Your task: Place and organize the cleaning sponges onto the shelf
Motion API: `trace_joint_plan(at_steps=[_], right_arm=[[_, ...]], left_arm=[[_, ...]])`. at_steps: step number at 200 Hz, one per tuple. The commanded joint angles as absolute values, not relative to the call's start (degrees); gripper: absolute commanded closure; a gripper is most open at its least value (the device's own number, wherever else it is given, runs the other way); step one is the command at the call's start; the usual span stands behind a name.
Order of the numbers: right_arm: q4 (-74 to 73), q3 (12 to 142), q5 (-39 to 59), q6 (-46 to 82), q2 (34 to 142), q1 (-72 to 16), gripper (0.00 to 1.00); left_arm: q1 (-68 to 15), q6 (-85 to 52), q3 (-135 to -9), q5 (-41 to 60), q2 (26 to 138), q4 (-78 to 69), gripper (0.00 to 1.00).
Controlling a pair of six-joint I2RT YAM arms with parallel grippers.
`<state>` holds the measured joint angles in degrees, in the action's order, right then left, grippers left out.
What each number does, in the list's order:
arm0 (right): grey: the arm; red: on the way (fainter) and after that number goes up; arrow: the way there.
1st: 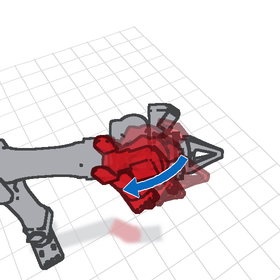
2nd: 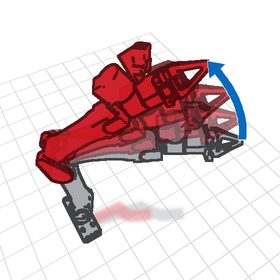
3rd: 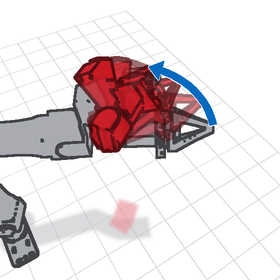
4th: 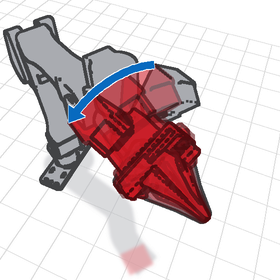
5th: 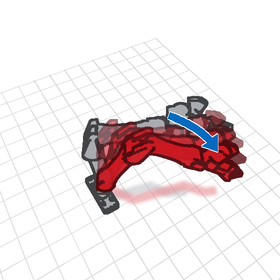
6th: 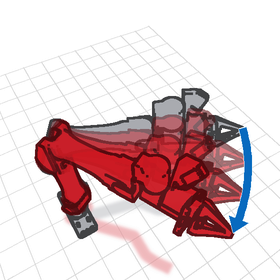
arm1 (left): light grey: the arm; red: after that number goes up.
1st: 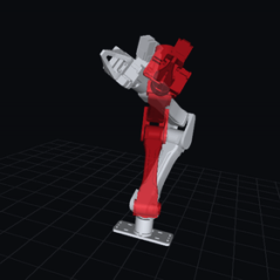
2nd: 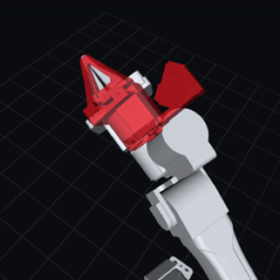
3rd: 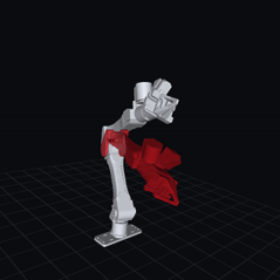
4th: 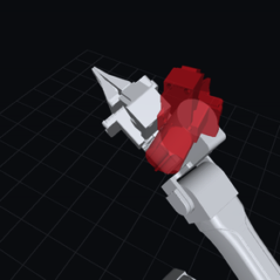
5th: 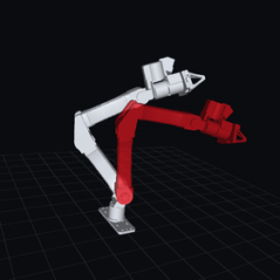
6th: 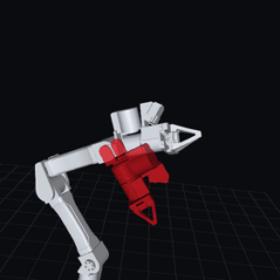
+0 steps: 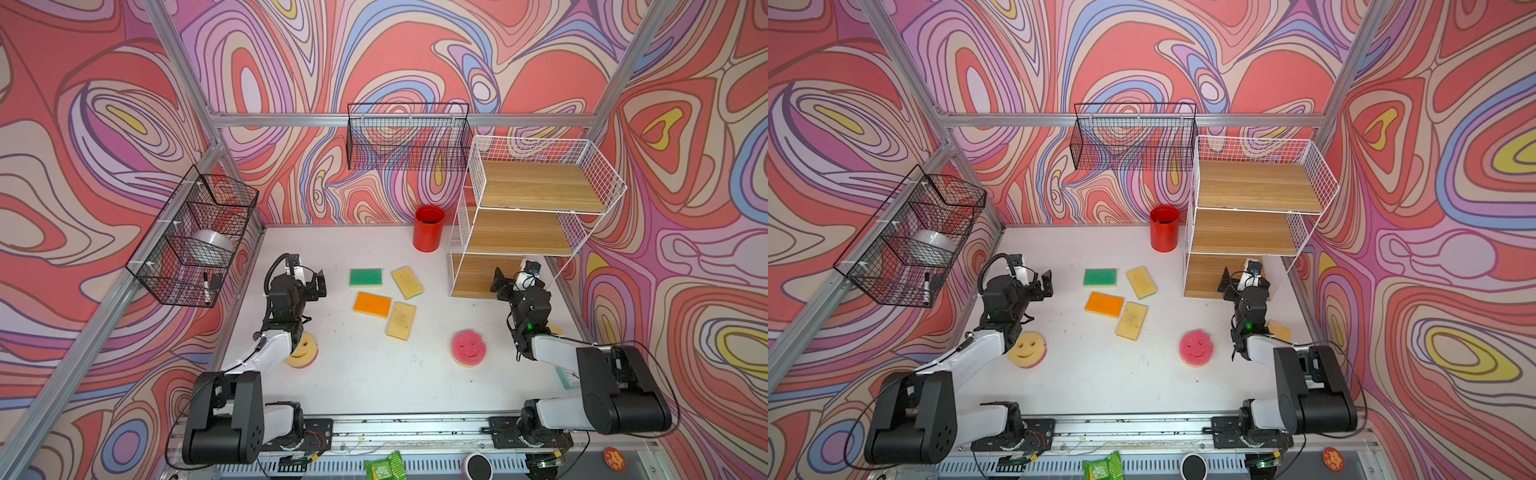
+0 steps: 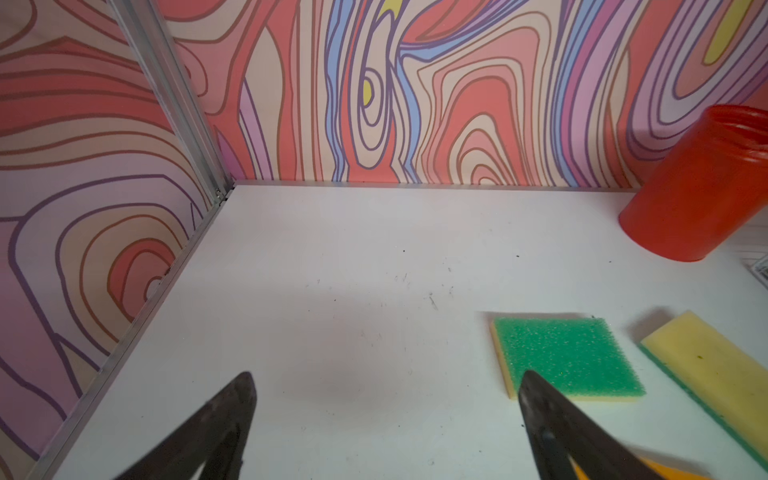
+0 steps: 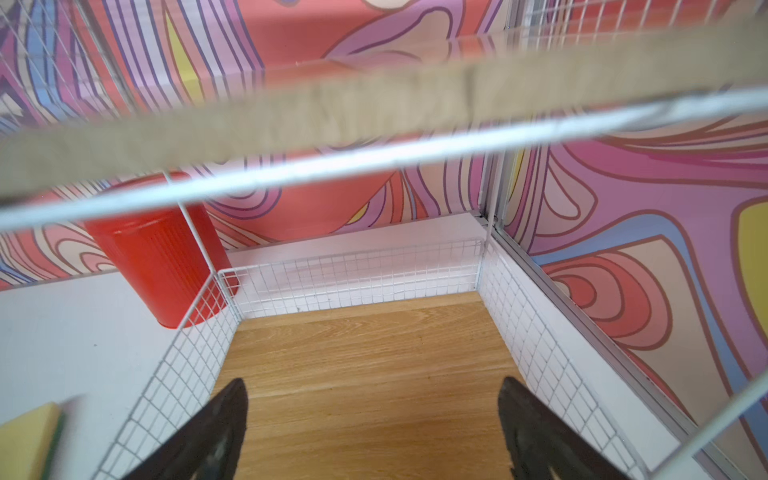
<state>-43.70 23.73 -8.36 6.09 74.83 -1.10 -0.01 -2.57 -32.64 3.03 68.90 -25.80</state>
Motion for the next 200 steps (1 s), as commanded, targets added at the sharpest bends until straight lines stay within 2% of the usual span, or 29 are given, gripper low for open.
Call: trace_joint_plan(at_steps=[1,25,38,58,67,74,109,159,200], right_arm=[[-27.2,26.2,-6.4,11.1,68.3,-1.3,0.04],[-19.5,26.4,-5.2,14.0,61.2,-1.3,0.05],[-15.9,26.0,-5.5,15.7,57.3,-1.3,0.05],[-9.5,26.0,-4.3,18.7,51.5,-1.3,0.05],[-6.5,26.5,-3.3,20.5,49.3,-1.2,0.06],[-3.3,27.2,-2.2,22.0,47.7,-1.2,0.07],[9.0,32.6,-0.7,25.6,43.6,-1.2,0.15],[20.2,41.9,-1.7,26.0,38.2,-1.3,0.15],[28.7,53.7,-5.8,28.1,41.4,-1.2,0.16]], left_arm=[[-2.2,-2.7,-35.9,5.4,64.4,-13.8,0.00],[-6.8,-2.3,-38.2,5.4,61.4,-8.3,0.00],[-8.6,-3.2,-40.8,7.7,61.1,-3.7,0.04],[-13.7,-2.9,-45.5,5.8,61.3,2.8,0.07],[-16.1,-2.6,-47.2,5.5,61.0,4.6,0.07],[-17.9,-2.6,-48.5,5.4,60.9,5.7,0.01],[-25.3,-2.9,-56.4,5.2,62.2,11.2,0.00],[-34.2,-2.3,-71.4,2.7,68.4,17.5,0.00],[-39.7,-3.5,-88.9,-1.8,79.4,21.8,0.02]])
